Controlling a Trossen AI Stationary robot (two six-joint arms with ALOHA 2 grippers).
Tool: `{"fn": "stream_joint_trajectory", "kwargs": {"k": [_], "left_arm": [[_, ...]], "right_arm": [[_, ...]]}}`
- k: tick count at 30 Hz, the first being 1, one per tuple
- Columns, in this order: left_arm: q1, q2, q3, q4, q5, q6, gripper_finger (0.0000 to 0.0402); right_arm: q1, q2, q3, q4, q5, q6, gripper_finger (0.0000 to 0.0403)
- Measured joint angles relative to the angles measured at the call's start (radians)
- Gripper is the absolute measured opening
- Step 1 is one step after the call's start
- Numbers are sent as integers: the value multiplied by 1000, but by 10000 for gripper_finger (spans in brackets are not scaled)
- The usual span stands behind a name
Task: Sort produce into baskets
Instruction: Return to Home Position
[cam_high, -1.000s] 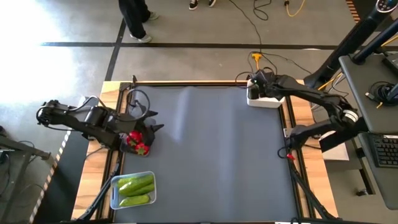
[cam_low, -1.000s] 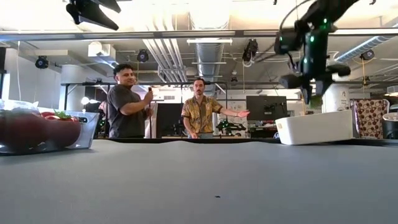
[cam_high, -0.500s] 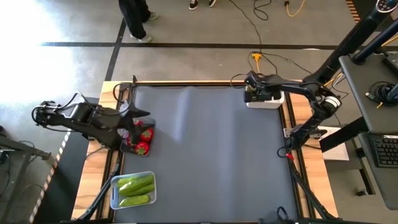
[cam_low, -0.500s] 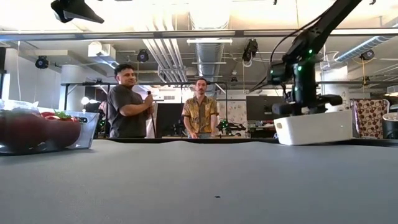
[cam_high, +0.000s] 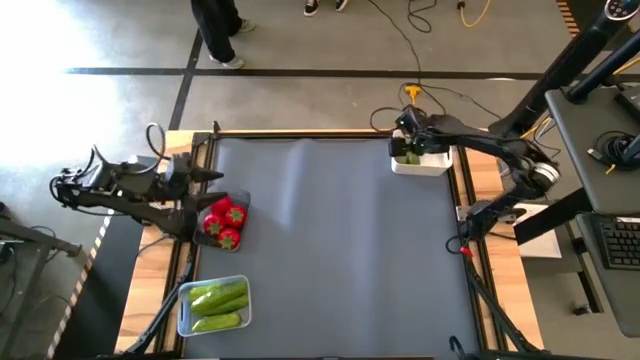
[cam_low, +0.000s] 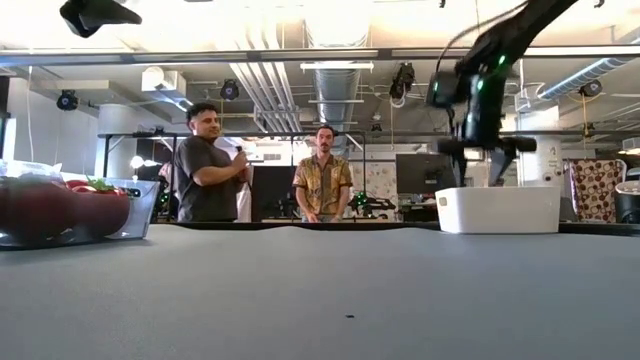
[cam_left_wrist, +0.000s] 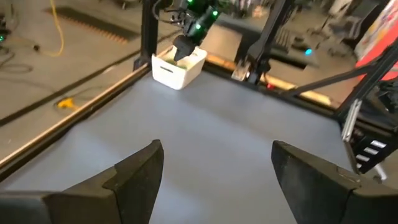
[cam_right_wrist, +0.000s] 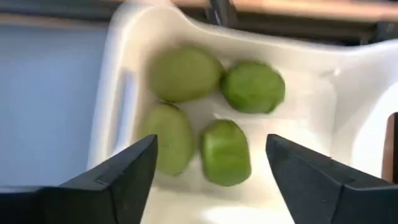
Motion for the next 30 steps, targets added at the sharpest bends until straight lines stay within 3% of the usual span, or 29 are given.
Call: {"fn": "stream_joint_trajectory", "kwargs": {"k": [4,9,12,16,19,22,26,30], "left_arm": [[0,-111,-104,120,15,80,280],[0,-253,-278,256,15,121,280],[0,-325,-375,262,-46,28,280],[0,-400,-485,255,-152,-136,280],[1,-441,-548,265,-221,-267,280],[1,-464,-611,351,-187,-169,280],[3,-458,-695,620,-99,37,280],[10,-461,-781,808,-12,121,280]], "right_arm": [[94,-153,-18,59,1,-1,314],[371,-353,-127,369,7,-199,313],[548,-422,-224,522,-8,-293,292],[719,-456,-307,428,-69,-423,254],[802,-457,-366,514,-75,-305,225],[858,-454,-464,842,-69,-349,201],[889,-447,-631,1374,-77,-423,167],[882,-458,-792,1638,-76,-387,130]]}}
